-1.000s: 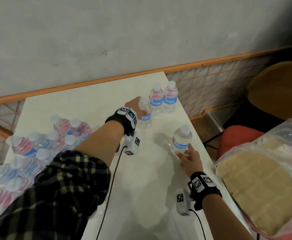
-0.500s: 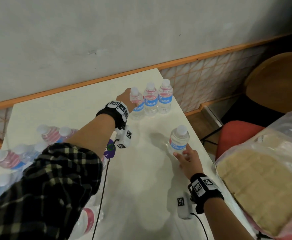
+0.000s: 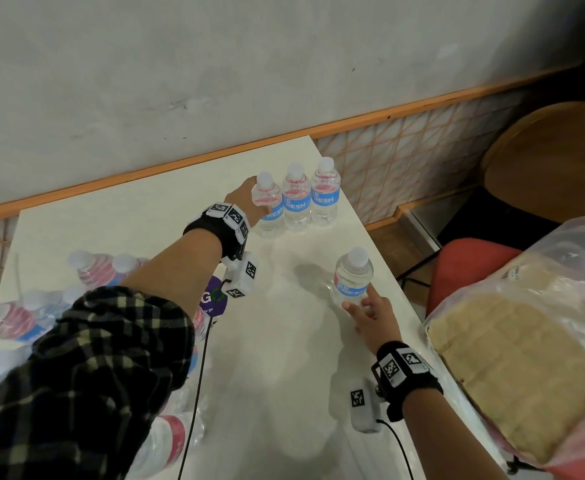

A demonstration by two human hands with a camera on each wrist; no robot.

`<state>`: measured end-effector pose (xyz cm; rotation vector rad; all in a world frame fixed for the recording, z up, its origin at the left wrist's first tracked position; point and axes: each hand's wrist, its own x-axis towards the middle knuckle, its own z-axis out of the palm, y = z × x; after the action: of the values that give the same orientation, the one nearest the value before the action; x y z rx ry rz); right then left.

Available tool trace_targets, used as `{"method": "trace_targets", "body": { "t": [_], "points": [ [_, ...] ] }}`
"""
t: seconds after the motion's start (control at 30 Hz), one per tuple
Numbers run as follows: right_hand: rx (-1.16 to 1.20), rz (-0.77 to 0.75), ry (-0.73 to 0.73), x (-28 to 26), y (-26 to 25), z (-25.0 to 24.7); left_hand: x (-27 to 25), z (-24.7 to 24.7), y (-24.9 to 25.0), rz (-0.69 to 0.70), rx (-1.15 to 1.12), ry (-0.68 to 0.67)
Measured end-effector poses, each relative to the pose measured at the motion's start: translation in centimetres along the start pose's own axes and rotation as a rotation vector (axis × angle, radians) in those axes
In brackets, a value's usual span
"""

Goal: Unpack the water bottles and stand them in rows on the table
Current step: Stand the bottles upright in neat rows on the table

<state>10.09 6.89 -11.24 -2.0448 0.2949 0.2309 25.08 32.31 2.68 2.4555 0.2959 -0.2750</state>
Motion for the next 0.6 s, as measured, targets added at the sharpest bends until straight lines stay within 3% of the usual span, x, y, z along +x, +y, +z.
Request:
{"method": "trace_targets", "body": {
  "t": [0.1, 0.2, 0.3, 0.4, 0.6],
  "points": [
    [-0.014, 0.006, -0.004, 0.0, 0.0, 0.0, -0.8, 0.0, 0.2, -0.085, 0.036, 0.092],
    [-0.033, 0.016, -0.004, 0.0, -0.1, 0.0, -4.5, 0.9, 1.8, 0.078, -0.03, 0.184],
    [-0.068, 0.003, -0.026, 0.0, -0.6, 0.2, -9.2, 3.6, 3.3, 0.299, -0.016, -0.106],
    [-0.119, -0.014, -0.067, 0.1, -1.8, 0.6, -11.5, 6.3, 4.0, 0.346, 0.091, -0.364],
    [-0.027, 0.006, -0.101, -0.9, -1.7, 2.1, -12.0, 4.1, 2.9, 0.3, 0.107, -0.41]
  ]
}}
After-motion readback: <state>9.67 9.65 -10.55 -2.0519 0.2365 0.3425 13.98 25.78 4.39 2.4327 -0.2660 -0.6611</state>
